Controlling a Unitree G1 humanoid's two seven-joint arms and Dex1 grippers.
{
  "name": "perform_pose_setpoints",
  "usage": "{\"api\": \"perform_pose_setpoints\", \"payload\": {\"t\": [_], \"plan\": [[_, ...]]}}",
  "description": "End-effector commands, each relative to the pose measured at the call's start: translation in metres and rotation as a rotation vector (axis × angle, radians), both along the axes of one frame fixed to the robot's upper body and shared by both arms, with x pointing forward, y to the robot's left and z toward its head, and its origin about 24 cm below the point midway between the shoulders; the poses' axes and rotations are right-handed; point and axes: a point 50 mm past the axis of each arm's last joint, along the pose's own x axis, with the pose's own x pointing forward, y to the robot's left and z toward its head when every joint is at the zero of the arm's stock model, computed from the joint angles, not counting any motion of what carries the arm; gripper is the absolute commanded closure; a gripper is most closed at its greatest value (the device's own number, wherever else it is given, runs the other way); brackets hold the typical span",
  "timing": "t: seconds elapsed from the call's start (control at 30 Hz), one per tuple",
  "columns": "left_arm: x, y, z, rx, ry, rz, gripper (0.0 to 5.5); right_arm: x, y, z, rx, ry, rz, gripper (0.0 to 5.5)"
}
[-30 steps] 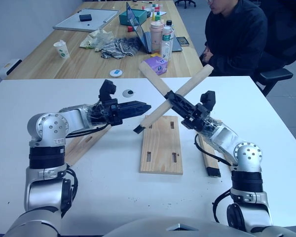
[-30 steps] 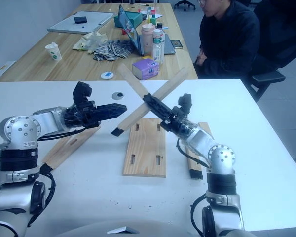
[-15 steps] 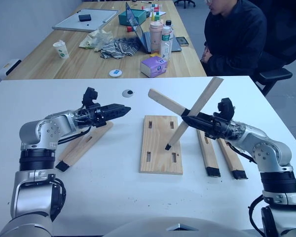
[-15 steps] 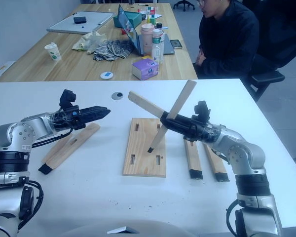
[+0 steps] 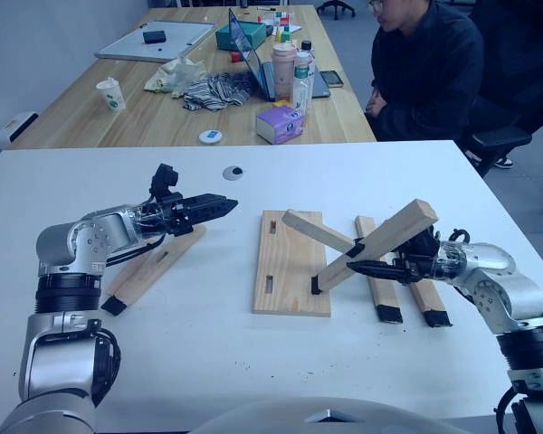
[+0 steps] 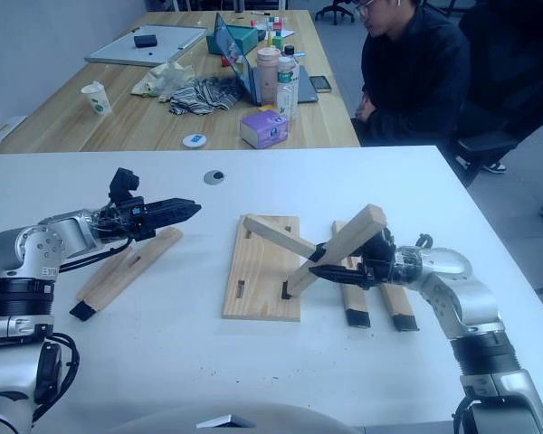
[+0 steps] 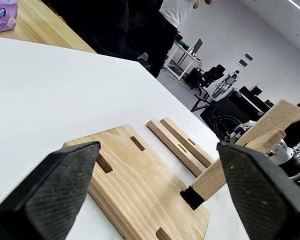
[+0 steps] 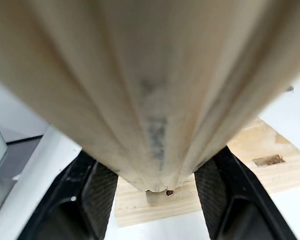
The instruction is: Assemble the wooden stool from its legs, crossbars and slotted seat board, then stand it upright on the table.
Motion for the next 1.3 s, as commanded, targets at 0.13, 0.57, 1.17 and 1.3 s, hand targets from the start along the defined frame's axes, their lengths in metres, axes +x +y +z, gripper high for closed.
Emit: {"api": "perform_pose_setpoints", "payload": {"t": [0.13,0.57,1.17,1.3], "plan": [[0.001,0.001,0.0,0.028,-0.027,0.049,1.21,-0.009,-0.033,-0.044,-0.582,0.131,0.039,3.44],[-0.014,-0.001,-0.019,0.006,0.022,0.129,1.21,-0.007,-0.031,-0.06,-0.934,0.219,-0.079,3.44],[-0.01,-0.002,-0.007,-0.026,-0.004,0.156,1.21,-0.012,0.006,-0.015,-0.656,0.105,-0.023,2.14],[-0.012,-0.003,-0.008,-0.037,-0.002,0.165,1.21,0.002,-0.007,0.012,-0.625,0.047,-0.11,1.51]]}}
